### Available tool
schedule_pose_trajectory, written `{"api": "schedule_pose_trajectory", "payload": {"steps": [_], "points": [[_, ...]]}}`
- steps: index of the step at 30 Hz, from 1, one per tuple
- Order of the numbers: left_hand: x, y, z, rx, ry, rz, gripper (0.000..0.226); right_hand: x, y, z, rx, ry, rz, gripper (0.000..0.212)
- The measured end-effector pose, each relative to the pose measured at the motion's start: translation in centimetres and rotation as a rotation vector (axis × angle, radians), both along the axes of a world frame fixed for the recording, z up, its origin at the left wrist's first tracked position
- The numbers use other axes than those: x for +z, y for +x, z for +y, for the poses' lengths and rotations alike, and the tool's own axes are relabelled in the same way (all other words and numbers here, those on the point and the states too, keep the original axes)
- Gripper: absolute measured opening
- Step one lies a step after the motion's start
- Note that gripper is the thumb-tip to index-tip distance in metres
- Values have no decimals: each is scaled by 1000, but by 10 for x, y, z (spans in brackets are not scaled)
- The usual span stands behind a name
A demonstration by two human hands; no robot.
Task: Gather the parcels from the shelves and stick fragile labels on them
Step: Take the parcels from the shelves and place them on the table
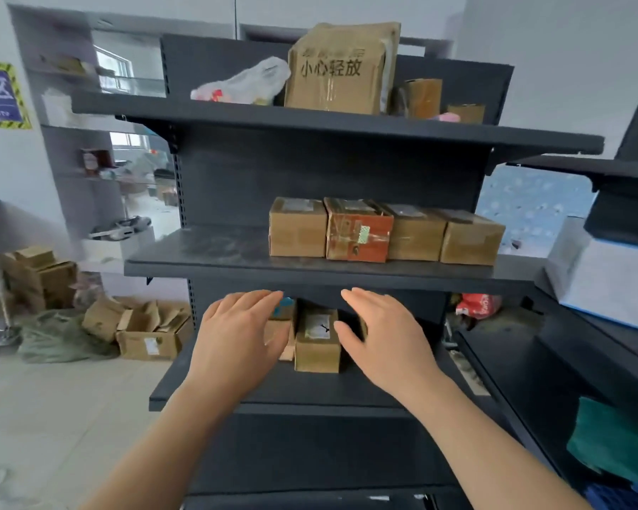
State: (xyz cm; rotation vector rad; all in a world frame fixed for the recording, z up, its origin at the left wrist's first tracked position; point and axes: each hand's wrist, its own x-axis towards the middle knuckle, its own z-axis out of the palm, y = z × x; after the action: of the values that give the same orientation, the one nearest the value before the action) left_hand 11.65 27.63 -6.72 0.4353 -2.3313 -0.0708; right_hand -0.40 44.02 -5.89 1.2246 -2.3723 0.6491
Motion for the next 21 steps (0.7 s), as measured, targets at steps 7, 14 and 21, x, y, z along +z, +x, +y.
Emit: {"api": "schedule_pose_trajectory", "payload": {"steps": [7, 14, 21], "points": [[40, -78, -112, -41, -29, -72, 49, 42, -75, -95, -98, -27, 8, 51], [54, -167, -180, -60, 1, -150, 54, 60, -154, -162, -179, 89, 70, 54], [50, -237, -210, -77, 35, -233, 59, 59, -219, -202, -178, 194, 112, 58]]}}
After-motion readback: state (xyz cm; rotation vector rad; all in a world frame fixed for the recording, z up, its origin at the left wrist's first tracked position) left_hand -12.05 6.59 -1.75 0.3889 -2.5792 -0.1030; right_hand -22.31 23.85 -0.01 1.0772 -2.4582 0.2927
